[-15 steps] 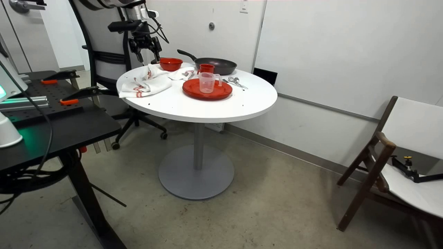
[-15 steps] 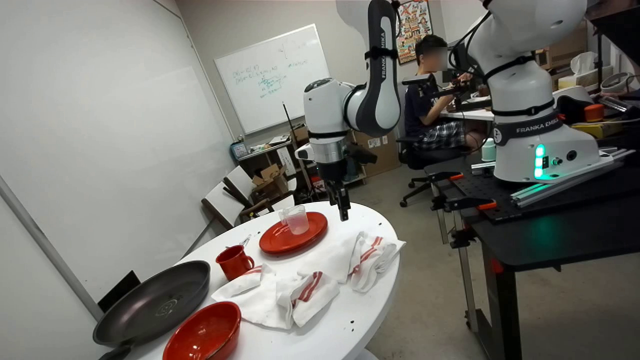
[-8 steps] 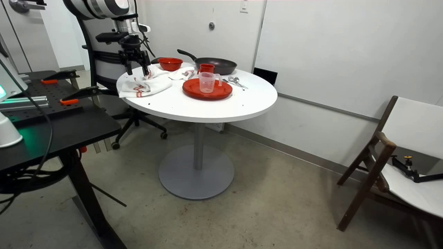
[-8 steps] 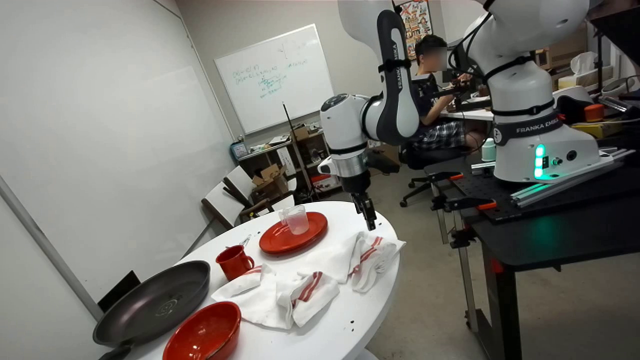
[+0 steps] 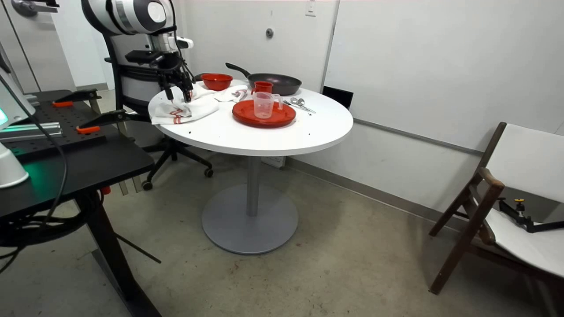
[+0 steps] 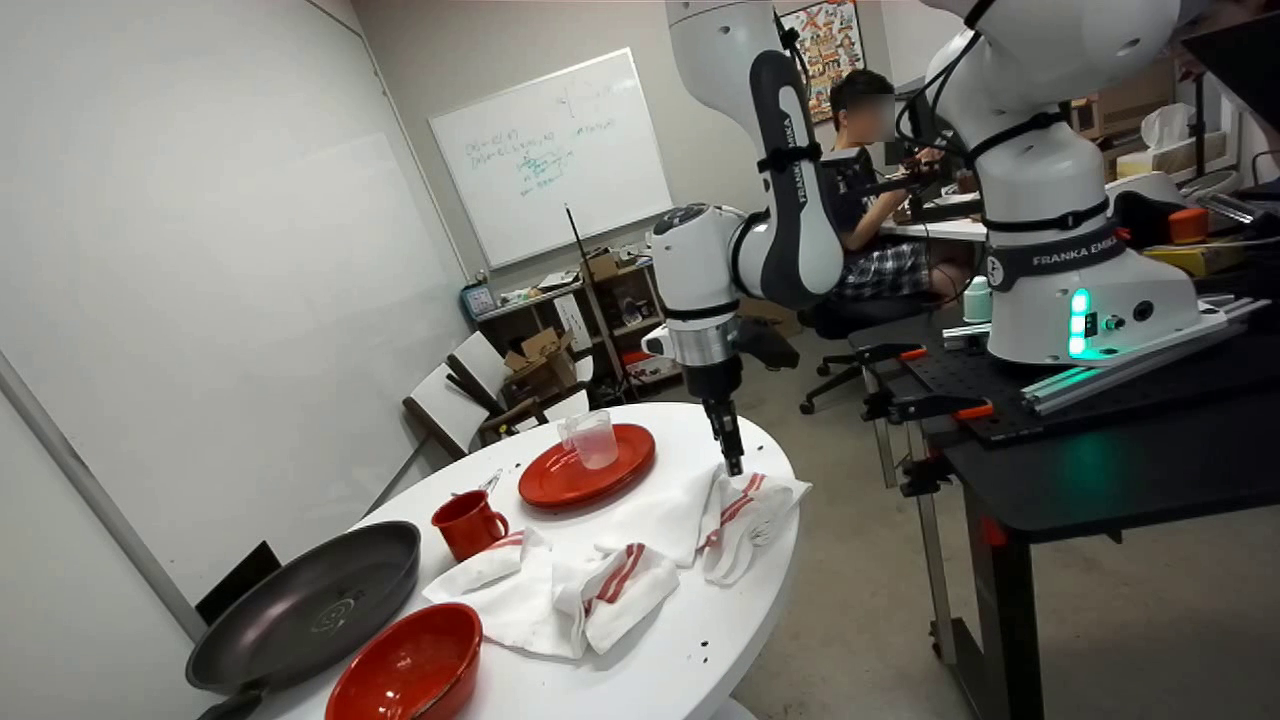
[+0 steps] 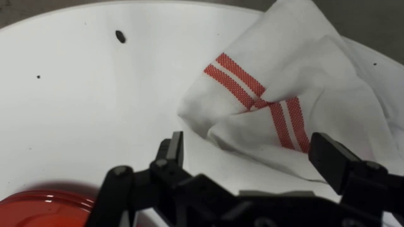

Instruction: Use the towel to wipe the table

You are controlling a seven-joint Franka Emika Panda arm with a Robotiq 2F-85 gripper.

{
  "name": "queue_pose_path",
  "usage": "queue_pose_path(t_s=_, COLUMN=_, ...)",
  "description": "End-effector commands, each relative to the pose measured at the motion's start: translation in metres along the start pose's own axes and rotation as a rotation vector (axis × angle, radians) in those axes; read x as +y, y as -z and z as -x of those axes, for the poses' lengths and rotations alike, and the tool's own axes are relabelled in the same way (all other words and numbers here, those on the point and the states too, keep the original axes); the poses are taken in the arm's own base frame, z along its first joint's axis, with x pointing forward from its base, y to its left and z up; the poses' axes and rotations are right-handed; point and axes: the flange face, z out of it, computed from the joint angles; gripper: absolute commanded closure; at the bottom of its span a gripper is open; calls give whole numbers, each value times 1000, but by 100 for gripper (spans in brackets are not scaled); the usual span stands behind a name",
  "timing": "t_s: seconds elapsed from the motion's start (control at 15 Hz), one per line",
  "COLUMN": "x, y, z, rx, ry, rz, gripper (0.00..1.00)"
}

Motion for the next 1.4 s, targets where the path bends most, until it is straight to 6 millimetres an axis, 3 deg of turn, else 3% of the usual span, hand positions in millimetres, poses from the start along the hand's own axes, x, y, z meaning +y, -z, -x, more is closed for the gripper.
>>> queue_pose_path(t_s=0.0, x=2, y=-18, z=-7, rx=41, ry=-55, rz=-13, gripper=0)
queue_pose_path(t_s=0.4, x=-24, y=-53, z=5, rx=12, ry=-138, rz=-89, gripper=0)
queue_pose_path(t_s=0.67, x=-37, y=-61, z=-13, rx=36, ry=-132, rz=-125, gripper=0)
queue_pose_path(t_s=1.33, x=-36, y=-58, z=-60, rx=82, ry=-137, rz=-148, gripper=0)
